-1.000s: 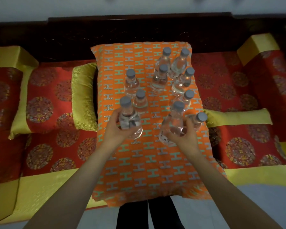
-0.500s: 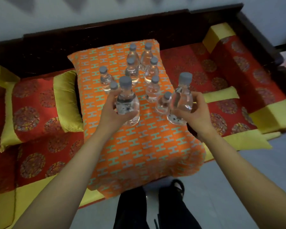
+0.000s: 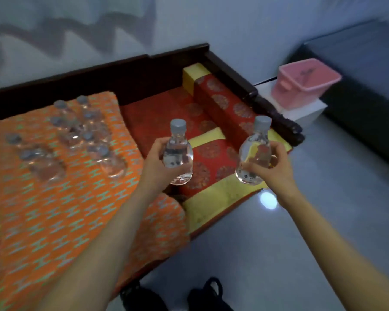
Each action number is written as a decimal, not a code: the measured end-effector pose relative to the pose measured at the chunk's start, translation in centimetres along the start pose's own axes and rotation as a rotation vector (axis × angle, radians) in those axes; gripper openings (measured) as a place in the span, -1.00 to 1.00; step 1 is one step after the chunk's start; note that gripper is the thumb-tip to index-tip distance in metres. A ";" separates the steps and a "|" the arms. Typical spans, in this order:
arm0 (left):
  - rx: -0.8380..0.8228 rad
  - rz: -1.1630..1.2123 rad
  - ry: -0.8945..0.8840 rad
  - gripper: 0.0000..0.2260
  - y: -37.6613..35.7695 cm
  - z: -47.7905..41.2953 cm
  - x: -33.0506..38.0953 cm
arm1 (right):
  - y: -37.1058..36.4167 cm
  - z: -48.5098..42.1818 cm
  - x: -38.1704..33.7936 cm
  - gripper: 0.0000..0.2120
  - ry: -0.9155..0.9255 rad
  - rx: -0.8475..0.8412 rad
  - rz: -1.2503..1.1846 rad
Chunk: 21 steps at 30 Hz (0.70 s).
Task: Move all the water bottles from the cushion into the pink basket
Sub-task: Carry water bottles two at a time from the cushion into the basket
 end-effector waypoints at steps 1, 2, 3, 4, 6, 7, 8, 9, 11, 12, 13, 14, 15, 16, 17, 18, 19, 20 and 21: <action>-0.034 0.009 -0.010 -0.44 -2.5 -0.2 0.9 | 2.7 -0.2 0.1 -0.41 -0.003 0.028 0.013; -0.067 0.031 -0.023 -0.44 -5.9 -0.5 2.1 | 6.2 -0.4 0.1 -0.41 0.000 0.063 0.036; -0.079 0.053 -0.023 -0.45 -7.7 -0.8 2.6 | 8.0 -0.4 0.1 -0.42 0.002 0.082 0.044; -0.082 0.063 -0.022 -0.46 -8.7 -1.0 2.9 | 9.0 -0.5 0.3 -0.44 -0.006 0.104 0.039; -0.128 0.092 -0.020 -0.45 -13.0 -1.6 4.6 | 13.9 -0.6 0.6 -0.45 -0.008 0.177 0.037; -0.153 0.101 -0.020 -0.45 -14.5 -1.8 5.1 | 15.7 -0.7 0.8 -0.44 -0.021 0.197 0.036; -0.181 0.110 -0.019 -0.45 -16.1 -2.2 5.7 | 17.5 -0.8 1.1 -0.44 -0.034 0.217 0.046; -0.205 0.114 -0.015 -0.45 -17.4 -2.6 6.3 | 19.2 -0.8 1.5 -0.44 -0.041 0.231 0.054; -0.239 0.110 -0.020 -0.46 -20.2 -3.7 7.7 | 22.5 -1.1 2.4 -0.46 -0.050 0.285 0.044; -0.259 0.103 -0.031 -0.46 -21.8 -4.3 8.3 | 24.2 -1.4 2.8 -0.47 -0.057 0.317 0.038; -0.281 0.093 -0.042 -0.46 -23.5 -5.1 9.0 | 25.8 -1.8 3.3 -0.46 -0.065 0.342 0.033; -0.303 0.082 -0.051 -0.45 -25.0 -5.8 9.6 | 27.3 -2.3 3.8 -0.45 -0.074 0.363 0.034; -0.332 0.074 -0.061 -0.44 -26.6 -6.6 10.2 | 28.8 -2.8 4.3 -0.43 -0.082 0.385 0.037; -0.360 0.068 -0.069 -0.44 -28.3 -7.3 10.7 | 30.3 -3.5 4.8 -0.42 -0.087 0.406 0.043; -0.386 0.062 -0.075 -0.45 -30.0 -8.1 11.1 | 31.8 -4.2 5.2 -0.41 -0.090 0.423 0.049; -0.407 0.057 -0.078 -0.45 -31.8 -9.0 11.4 | 33.3 -5.2 5.7 -0.39 -0.091 0.436 0.053; -0.421 0.051 -0.076 -0.44 -33.2 -9.7 11.4 | 34.4 -6.0 6.0 -0.38 -0.095 0.445 0.053; -0.425 0.050 -0.077 -0.43 -34.7 -10.6 11.6 | 35.5 -7.0 6.3 -0.39 -0.095 0.452 0.051; -0.422 0.052 -0.082 -0.42 -36.6 -11.9 11.9 | 36.8 -8.4 6.6 -0.41 -0.089 0.461 0.046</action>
Point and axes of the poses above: each hand's wrist, its own z-axis away from the middle knuckle, its own y-axis out of the back of the hand, x = y × z, the point moved 1 cm from there along -z, towards the middle knuckle, and after that the axes turned 9 degrees about -z, right-handed, at the moved point
